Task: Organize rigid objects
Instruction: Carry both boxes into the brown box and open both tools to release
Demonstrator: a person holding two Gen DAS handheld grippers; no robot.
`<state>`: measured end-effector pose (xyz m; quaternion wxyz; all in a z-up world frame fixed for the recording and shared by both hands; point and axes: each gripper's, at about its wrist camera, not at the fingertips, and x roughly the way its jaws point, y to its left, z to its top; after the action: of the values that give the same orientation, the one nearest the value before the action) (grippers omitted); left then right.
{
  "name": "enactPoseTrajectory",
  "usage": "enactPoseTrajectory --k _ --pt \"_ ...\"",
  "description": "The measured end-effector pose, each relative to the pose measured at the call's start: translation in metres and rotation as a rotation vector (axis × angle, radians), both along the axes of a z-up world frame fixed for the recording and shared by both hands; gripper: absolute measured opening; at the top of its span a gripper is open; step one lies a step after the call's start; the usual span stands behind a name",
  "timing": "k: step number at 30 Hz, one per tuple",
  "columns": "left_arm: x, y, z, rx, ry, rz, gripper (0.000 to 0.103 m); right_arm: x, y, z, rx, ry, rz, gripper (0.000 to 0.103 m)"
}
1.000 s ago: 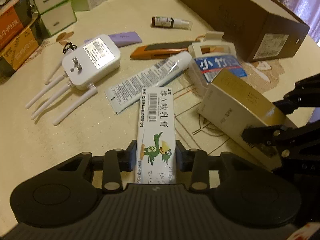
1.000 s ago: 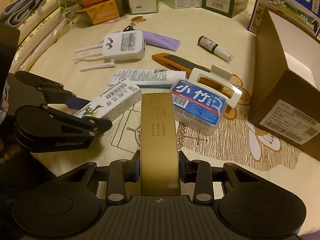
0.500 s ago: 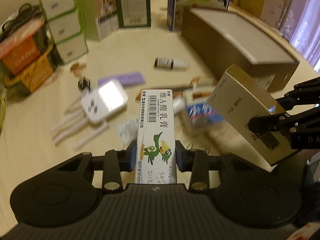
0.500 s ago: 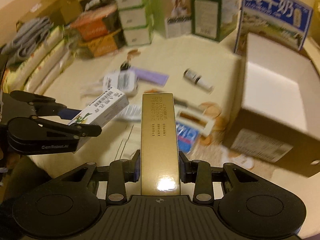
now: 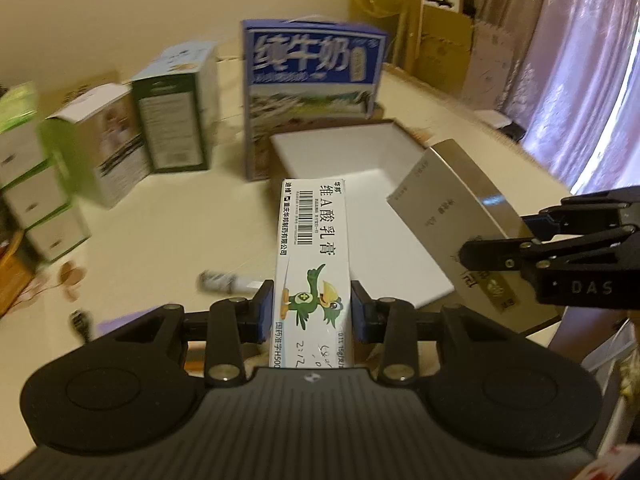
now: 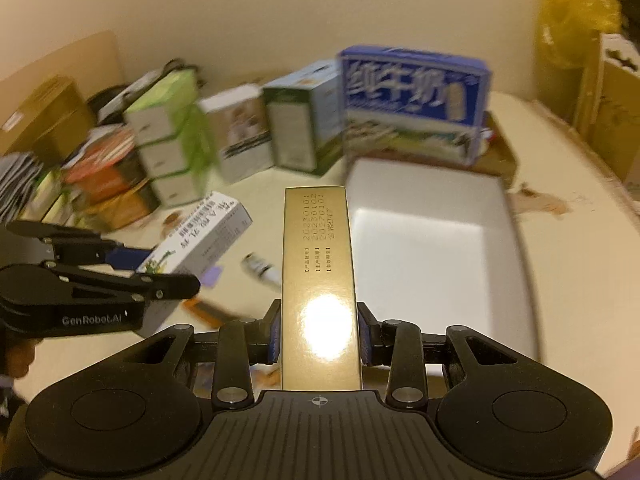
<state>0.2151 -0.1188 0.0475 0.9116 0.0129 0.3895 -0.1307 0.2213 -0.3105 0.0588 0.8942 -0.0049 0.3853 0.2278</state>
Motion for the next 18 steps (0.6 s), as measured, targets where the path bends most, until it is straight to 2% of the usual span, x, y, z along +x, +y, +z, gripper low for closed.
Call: enactPoseTrajectory --k 10,18 --pt "0.065 -0.067 -0.013 -0.05 0.046 -0.001 0.034 0.064 -0.052 -0.009 -0.035 0.017 -0.131 0.033" --pt "0.095 -0.101 -0.046 -0.025 0.115 -0.004 0.034 0.095 -0.069 -0.046 -0.053 0.094 -0.185 0.033"
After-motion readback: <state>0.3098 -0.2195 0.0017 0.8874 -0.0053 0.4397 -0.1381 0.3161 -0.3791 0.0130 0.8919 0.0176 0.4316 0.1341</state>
